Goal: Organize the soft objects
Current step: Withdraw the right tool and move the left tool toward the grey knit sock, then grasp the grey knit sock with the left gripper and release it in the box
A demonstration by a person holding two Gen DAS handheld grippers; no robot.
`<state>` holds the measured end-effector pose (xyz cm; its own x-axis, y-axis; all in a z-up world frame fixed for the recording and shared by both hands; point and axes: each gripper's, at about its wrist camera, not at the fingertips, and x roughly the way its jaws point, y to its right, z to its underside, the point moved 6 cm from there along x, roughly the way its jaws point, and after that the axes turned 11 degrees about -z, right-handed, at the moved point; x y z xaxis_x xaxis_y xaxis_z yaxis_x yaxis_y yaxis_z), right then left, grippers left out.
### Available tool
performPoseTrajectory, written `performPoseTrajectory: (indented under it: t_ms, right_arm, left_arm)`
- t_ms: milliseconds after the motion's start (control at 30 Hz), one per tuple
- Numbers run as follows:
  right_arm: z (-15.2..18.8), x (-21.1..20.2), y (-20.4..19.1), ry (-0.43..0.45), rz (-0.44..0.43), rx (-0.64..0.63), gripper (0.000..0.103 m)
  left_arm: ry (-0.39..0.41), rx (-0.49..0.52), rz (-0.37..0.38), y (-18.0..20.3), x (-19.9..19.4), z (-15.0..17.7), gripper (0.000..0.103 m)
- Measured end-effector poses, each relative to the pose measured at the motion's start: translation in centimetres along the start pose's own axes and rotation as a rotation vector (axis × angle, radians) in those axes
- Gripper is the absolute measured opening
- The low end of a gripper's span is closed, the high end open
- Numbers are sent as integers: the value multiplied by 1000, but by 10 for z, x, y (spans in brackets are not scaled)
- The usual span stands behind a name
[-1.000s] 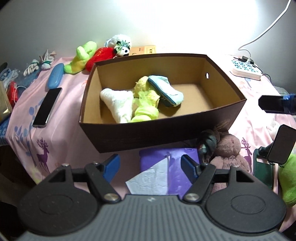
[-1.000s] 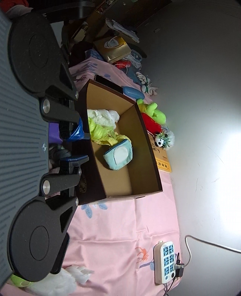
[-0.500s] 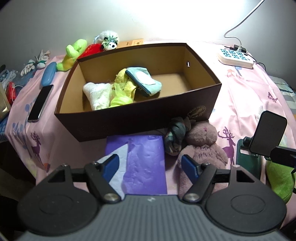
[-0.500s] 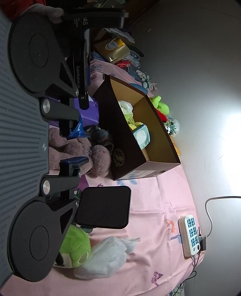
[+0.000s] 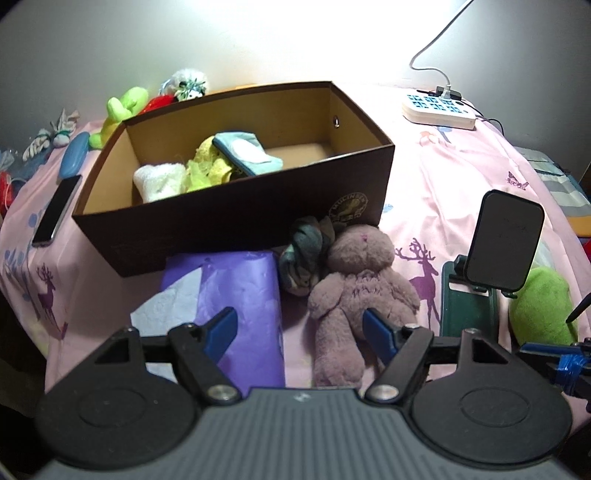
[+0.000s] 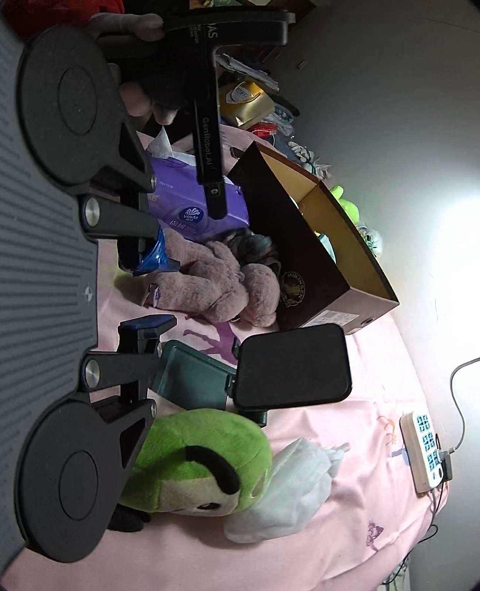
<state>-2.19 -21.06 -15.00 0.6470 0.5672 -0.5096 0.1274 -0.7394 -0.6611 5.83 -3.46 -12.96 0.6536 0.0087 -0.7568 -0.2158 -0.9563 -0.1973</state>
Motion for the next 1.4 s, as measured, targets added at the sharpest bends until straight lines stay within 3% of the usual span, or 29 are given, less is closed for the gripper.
performPoseTrajectory:
  t_ms: [167,333,467,533,700,933,967,1000,1200,1400]
  right_arm:
    - [5,-13,15,10,13,41,8]
    - [8,-28,26,36,38,65,8]
    - [10,-34,35,49,51,93,8]
    - [11,-33,36,50,55,105,8]
    - [10,-29,36,54,53,126,8]
    - [4,-15,27,39,44,114,8]
    - [4,-13,26,37,45,111,9]
    - [3,-12,25,35,46,110,9]
    - [0,-4,18,34,54,108,9]
    - [-8,4,8,45,50,97,9]
  left_arm:
    - [70,75,22,9,23,-31,75]
    - [43,154,77,14,56,-47,75]
    - [-9,150,116,16,76,-50,67]
    - [-12,139,129,17,80,-52,68]
    - [-6,137,161,13,80,-52,51]
    - [-21,146,172,9,88,-43,52]
    - [-20,146,171,9,89,-42,47]
    - [-16,146,166,9,90,-41,30]
    - [2,130,165,5,82,-44,28]
    - [65,102,168,-3,49,-45,28]
